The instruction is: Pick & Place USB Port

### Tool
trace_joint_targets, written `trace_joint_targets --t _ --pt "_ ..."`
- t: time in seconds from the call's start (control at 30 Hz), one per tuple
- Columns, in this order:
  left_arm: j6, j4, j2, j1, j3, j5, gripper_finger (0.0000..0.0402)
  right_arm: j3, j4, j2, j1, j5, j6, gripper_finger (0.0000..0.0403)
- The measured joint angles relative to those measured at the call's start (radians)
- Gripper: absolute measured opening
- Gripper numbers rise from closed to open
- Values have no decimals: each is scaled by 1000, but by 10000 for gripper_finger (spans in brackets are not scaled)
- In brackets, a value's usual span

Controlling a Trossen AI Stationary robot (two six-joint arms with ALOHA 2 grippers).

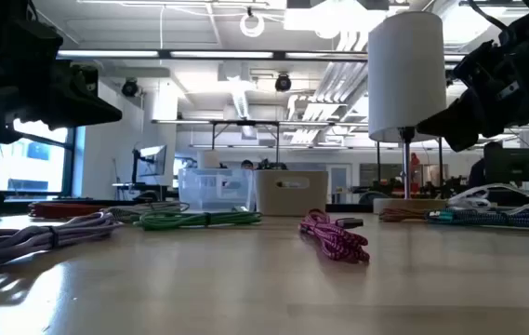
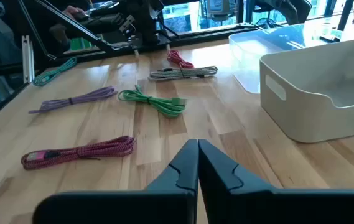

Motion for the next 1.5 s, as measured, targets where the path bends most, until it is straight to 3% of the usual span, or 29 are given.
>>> trace_joint_targets --t 0.67,0.9,1.2,1.5 --pt "-14 0 0 0 2 4 1 2 -1 0 0 0 0 0" --pt "-57 1 0 0 2 5 1 92 -35 0 0 -10 -62 0" --pt "-83 20 0 0 2 27 1 489 -510 13 0 74 -190 0" --pt "-241 79 0 0 3 36 1 1027 -1081 189 0 195 -10 0"
